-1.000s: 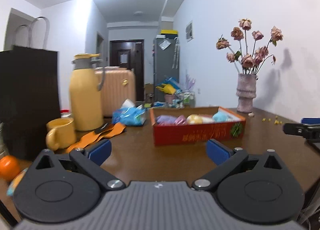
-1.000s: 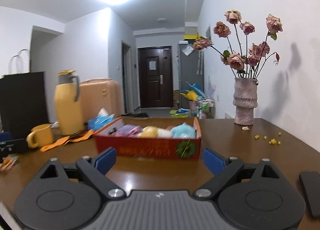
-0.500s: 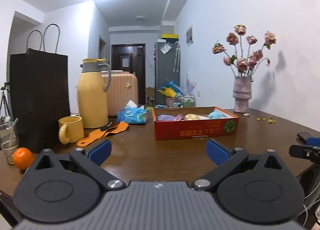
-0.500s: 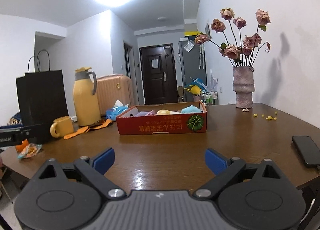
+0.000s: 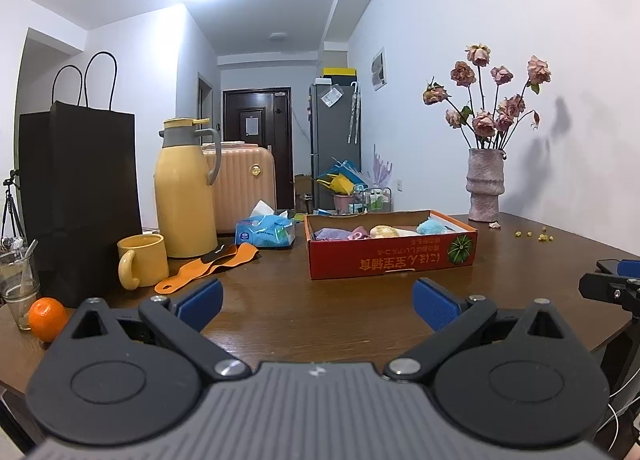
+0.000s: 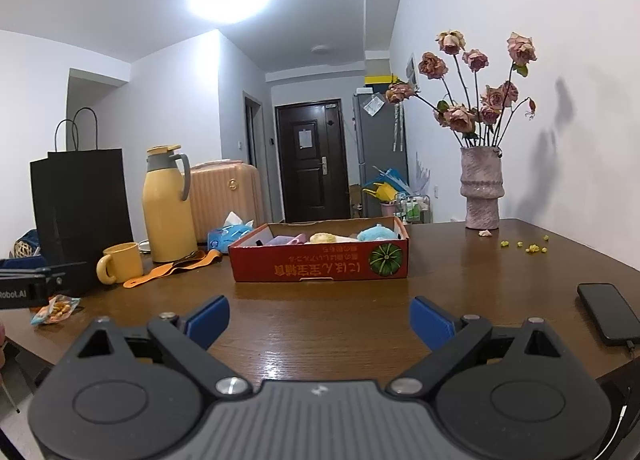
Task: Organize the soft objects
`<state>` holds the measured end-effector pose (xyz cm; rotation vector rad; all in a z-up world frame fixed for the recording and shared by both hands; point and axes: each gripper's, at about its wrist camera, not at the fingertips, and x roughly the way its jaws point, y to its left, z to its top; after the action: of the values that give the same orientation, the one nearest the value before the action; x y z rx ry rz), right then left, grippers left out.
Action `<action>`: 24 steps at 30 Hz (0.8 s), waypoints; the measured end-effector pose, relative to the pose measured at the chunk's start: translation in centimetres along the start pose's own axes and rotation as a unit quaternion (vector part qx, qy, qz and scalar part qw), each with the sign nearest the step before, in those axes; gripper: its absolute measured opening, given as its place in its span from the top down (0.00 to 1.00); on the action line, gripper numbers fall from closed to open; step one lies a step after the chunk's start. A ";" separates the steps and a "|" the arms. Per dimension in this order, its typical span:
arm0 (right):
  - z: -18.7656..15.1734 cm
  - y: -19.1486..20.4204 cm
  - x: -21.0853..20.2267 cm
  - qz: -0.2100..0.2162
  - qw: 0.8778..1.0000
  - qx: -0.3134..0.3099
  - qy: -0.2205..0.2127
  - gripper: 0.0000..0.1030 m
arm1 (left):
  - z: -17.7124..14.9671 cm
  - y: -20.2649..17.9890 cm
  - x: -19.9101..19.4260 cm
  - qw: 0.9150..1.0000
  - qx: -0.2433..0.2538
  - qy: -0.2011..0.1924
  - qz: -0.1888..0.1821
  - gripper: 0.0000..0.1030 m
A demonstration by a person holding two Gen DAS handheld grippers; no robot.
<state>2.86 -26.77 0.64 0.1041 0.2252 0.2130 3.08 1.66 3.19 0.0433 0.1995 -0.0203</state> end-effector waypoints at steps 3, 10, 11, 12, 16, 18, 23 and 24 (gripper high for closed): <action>-0.2 0.2 0.1 0.001 1.000 -0.002 -0.001 0.06 | -0.1 0.0 0.0 1.000 0.003 0.001 -0.002 0.00; -0.4 0.4 0.4 -0.004 1.000 -0.004 0.004 0.06 | -0.2 -0.1 0.1 1.000 -0.002 0.002 0.002 0.00; -0.5 0.4 0.4 -0.004 1.000 -0.003 0.004 0.06 | -0.2 0.0 0.1 1.000 -0.003 0.003 0.002 0.00; -0.5 0.4 0.4 -0.005 1.000 -0.002 0.003 0.06 | -0.2 0.0 0.1 1.000 -0.002 0.003 0.002 0.00; -0.5 0.5 0.3 -0.002 1.000 -0.004 0.001 0.06 | -0.3 0.1 0.1 1.000 -0.001 0.001 0.002 0.00; -0.4 0.5 0.3 0.000 1.000 -0.005 0.001 0.06 | -0.3 0.2 0.0 1.000 -0.001 0.001 0.002 0.00; -0.3 0.4 0.3 0.008 1.000 0.000 0.002 0.06 | -0.3 0.2 0.0 1.000 0.000 0.001 0.000 0.00; -0.3 0.4 0.3 0.008 1.000 0.000 0.003 0.06 | -0.3 0.2 0.0 1.000 0.000 0.001 0.001 0.00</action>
<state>2.96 -26.30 0.30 0.1050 0.2300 0.2293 3.00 1.92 2.89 0.0435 0.2017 -0.0190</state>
